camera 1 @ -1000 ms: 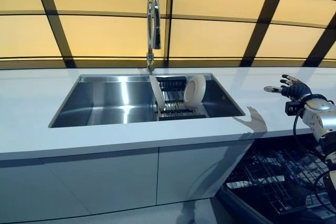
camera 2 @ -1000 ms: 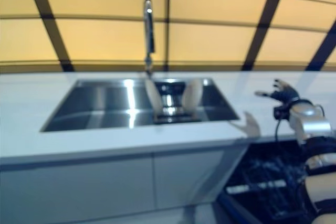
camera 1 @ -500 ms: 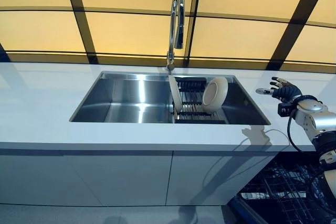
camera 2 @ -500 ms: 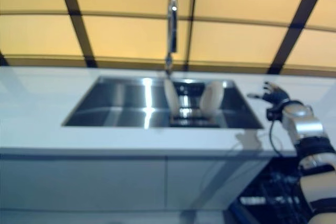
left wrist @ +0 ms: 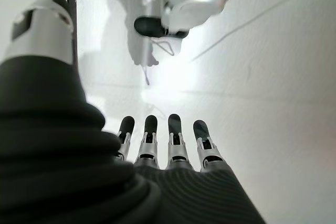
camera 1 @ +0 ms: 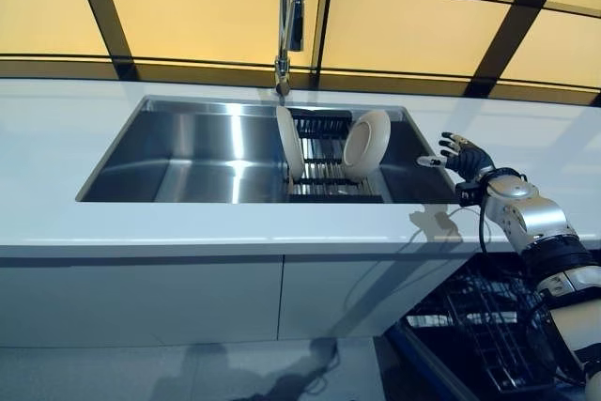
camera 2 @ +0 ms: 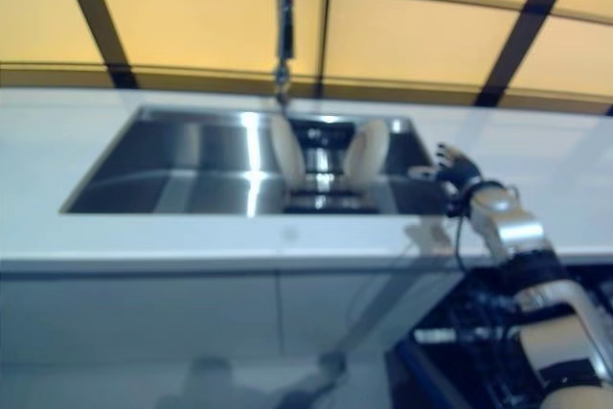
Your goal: Take plates into dishwasher
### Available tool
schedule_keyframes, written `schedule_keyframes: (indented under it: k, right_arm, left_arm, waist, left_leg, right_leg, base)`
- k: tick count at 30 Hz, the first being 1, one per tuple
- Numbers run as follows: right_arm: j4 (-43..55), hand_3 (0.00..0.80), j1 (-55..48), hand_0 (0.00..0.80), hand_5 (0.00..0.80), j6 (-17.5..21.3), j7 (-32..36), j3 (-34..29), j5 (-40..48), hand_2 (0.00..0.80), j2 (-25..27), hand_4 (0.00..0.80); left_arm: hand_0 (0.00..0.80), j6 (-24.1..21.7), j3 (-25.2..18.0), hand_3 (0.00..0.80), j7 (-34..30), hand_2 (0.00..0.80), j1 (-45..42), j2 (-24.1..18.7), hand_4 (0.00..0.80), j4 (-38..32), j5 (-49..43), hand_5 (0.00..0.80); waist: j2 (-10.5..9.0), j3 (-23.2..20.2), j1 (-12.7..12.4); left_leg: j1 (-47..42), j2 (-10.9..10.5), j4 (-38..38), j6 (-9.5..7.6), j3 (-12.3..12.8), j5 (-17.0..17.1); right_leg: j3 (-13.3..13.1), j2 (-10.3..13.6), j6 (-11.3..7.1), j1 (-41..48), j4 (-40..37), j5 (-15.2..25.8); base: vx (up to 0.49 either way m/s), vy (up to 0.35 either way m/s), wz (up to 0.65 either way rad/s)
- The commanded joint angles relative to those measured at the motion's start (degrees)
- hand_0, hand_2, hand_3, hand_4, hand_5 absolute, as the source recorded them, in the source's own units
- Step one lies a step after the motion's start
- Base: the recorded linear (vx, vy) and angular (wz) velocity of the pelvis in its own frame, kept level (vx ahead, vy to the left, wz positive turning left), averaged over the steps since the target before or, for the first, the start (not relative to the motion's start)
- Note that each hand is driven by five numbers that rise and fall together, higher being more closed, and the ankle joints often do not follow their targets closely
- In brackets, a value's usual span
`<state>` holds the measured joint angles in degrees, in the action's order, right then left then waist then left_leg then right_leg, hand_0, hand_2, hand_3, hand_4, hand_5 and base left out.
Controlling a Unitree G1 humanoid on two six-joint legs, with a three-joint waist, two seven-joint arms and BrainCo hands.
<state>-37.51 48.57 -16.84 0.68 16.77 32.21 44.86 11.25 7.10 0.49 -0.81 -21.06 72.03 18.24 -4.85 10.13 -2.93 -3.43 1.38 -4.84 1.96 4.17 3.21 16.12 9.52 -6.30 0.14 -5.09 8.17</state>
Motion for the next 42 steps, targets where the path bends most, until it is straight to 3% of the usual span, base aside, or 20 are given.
schedule_keyframes:
  k: [1, 20, 26, 28, 29, 30, 33, 35, 37, 42]
  right_arm:
    - [-0.83, 0.000, 4.15, 0.000, 0.000, 0.48, -2.01, 1.66, 2.63, 0.000, 1.21, 0.000]
    - [2.95, 0.000, 9.52, 0.000, 0.000, -0.57, -6.61, 2.89, 4.87, 0.000, 2.12, 0.000]
    - [3.36, 0.000, 8.84, 0.000, 0.000, -1.77, -5.48, 2.71, 7.67, 0.000, 2.09, 0.000]
    - [1.74, 0.000, 9.00, 0.000, 0.000, -0.90, -3.87, 3.47, 6.33, 0.000, 1.86, 0.000]
    - [1.64, 0.000, 8.49, 0.000, 0.000, -0.33, -4.22, 4.15, 5.24, 0.000, 1.45, 0.000]
    - [1.78, 0.000, 8.35, 0.000, 0.000, -0.33, -4.37, 4.16, 5.14, 0.000, 1.41, 0.000]
    - [1.61, 0.000, 9.93, 0.000, 0.000, 1.52, -7.05, 5.59, 4.70, 0.000, 0.10, 0.000]
    - [3.49, 0.000, 9.66, 0.000, 0.000, 0.13, -7.45, 4.67, 6.55, 0.000, 0.33, 0.000]
    - [5.17, 0.000, 8.00, 0.000, 0.000, -1.48, -6.52, 3.28, 6.47, 0.000, 0.55, 0.000]
    - [3.80, 0.000, 8.56, 0.000, 0.000, -1.01, -3.49, 2.71, 7.97, 0.000, 1.75, 0.000]
  left_arm:
    - [0.000, -1.91, 1.03, 0.000, 0.20, 0.000, -0.53, -0.09, 0.000, 2.51, -2.97, 0.000]
    - [0.000, -3.61, 4.69, 0.000, -1.54, 0.000, -1.02, 0.71, 0.000, 0.89, -2.45, 0.000]
    - [0.000, -3.04, 3.84, 0.000, 0.25, 0.000, -0.79, 0.65, 0.000, 0.69, -0.69, 0.000]
    - [0.000, -3.12, 3.22, 0.000, 0.98, 0.000, -0.51, 1.11, 0.000, 0.72, 0.33, 0.000]
    - [0.000, -3.36, 3.38, 0.000, 1.17, 0.000, -0.51, 1.32, 0.000, 0.11, 0.33, 0.000]
    - [0.000, -3.36, 3.44, 0.000, 1.13, 0.000, -0.54, 1.32, 0.000, -0.02, 0.00, 0.000]
    - [0.000, -4.08, 5.34, 0.000, -0.04, 0.000, 0.18, 1.26, 0.000, -1.57, -2.72, 0.000]
    - [0.000, -3.08, 6.48, 0.000, -0.27, 0.000, 1.48, 0.97, 0.000, -2.36, -3.25, 0.000]
    - [0.000, -4.19, 7.26, 0.000, 0.35, 0.000, 1.92, 0.84, 0.000, -2.20, -5.35, 0.000]
    - [0.000, -4.61, 7.95, 0.000, -0.07, 0.000, 2.62, -0.23, 0.000, -1.31, -3.46, 0.000]
  waist:
    - [-0.20, -3.49, -2.55]
    - [0.62, -0.19, -3.37]
    - [0.82, -1.23, -3.15]
    - [-0.13, -0.44, -3.48]
    - [-0.56, 1.11, -5.44]
    - [-0.41, 1.36, -5.70]
    - [0.87, 3.60, -8.33]
    - [0.73, 3.48, -8.23]
    - [0.25, 2.00, -7.91]
    - [-0.46, -0.67, -6.71]
  left_leg:
    - [-1.55, -0.36, -0.16, 0.29, 3.86, -3.61]
    - [3.17, 0.00, -0.16, 1.61, 2.91, -1.34]
    - [1.25, 0.99, 0.42, 1.60, 3.17, -1.24]
    - [4.44, 0.88, 12.35, 2.46, 1.87, -2.51]
    - [11.68, 1.55, 19.38, 4.09, -1.20, 1.64]
    - [12.33, 1.95, 19.66, 4.47, -1.39, 1.82]
    - [15.13, 4.02, 8.65, 5.56, 0.58, 6.10]
    - [15.27, 2.84, 8.21, 4.72, 1.22, 5.09]
    - [11.61, 2.25, 4.12, 3.92, 2.28, 4.28]
    - [7.13, 2.39, 0.01, 4.02, 3.46, 3.34]
  right_leg:
    - [1.73, -0.40, -3.14, -1.35, 1.57, 0.85]
    - [1.96, -1.25, -2.56, -2.41, 0.53, 0.16]
    - [1.34, -1.59, -1.10, -0.71, 2.76, -2.57]
    - [0.44, -1.07, 0.48, -0.22, 4.20, -3.45]
    - [-0.11, -0.61, 1.13, 1.77, 4.56, -3.99]
    - [-0.03, -0.75, 1.12, 2.26, 4.54, -4.19]
    - [-0.43, -0.96, -0.92, 6.59, 2.40, -4.37]
    - [-1.15, -0.58, -1.45, 7.70, 2.16, -5.21]
    - [0.47, 0.98, -3.47, 8.23, 0.87, -4.06]
    - [2.57, 3.21, -5.38, 4.83, 0.09, -1.54]
  base:
    - [0.048, -0.006, -0.07]
    - [-0.021, 0.002, 0.01]
    - [0.022, 0.007, 0.07]
    - [0.118, 0.068, 0.19]
    - [0.171, 0.096, 0.20]
    - [0.203, 0.172, 0.19]
    - [0.080, 0.170, -0.25]
    - [0.104, 0.145, -0.42]
    - [0.167, 0.115, -0.57]
    - [0.072, 0.072, -0.34]
